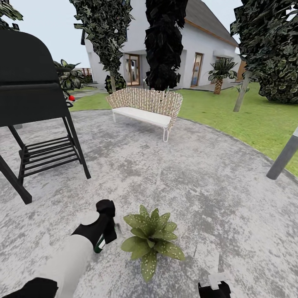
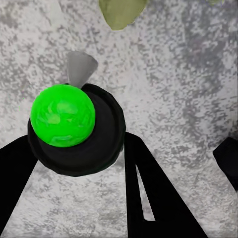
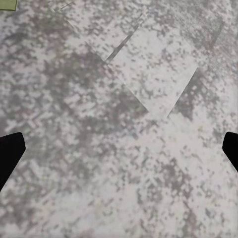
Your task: Pick up the pesticide atomizer in the garden and spray insectifuge to fully cover both potted plants in the garden.
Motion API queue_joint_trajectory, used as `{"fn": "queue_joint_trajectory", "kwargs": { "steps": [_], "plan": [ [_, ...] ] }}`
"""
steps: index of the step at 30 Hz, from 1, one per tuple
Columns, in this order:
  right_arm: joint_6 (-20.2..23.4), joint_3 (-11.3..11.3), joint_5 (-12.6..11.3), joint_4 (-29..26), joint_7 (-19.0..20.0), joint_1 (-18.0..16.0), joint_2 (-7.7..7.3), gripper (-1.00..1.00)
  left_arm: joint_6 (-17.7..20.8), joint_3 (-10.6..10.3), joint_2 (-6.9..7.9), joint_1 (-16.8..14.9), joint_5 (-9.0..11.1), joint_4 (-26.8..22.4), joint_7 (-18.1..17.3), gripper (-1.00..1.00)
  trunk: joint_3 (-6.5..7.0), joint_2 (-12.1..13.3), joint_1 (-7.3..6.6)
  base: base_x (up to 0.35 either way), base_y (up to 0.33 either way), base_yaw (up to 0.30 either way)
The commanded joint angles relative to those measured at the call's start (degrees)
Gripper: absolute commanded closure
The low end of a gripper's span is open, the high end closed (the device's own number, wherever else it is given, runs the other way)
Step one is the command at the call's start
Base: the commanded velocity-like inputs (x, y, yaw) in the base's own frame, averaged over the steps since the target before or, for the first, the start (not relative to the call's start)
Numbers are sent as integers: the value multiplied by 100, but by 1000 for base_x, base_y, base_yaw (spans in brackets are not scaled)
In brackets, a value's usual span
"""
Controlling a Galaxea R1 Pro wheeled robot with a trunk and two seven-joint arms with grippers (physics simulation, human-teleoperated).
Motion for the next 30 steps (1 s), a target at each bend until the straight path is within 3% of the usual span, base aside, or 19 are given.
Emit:
{"fn": "queue_joint_trajectory", "kwargs": {
  "steps": [1,18,24,27,30],
  "plan": [
    [-12,48,-28,3,-22,-3,0,-100,61,-7,13,-108,-25,-5,-41,100,-6,-2,-1,0,0,0],
    [-9,48,-28,3,-22,-3,0,-100,25,4,293,-54,-15,104,2,100,-6,-2,-1,0,0,0],
    [-11,48,-21,3,-22,-3,-16,-100,3,3,197,-52,50,340,-24,100,-6,-2,-1,0,0,0],
    [-12,48,-20,3,-22,-3,-18,-100,7,1,1,-58,38,315,-33,100,-6,-2,-1,0,0,0],
    [-11,48,-19,3,-22,-3,-18,-100,0,7,9,-59,35,307,-14,100,-6,-2,-1,0,0,0]
  ]
}}
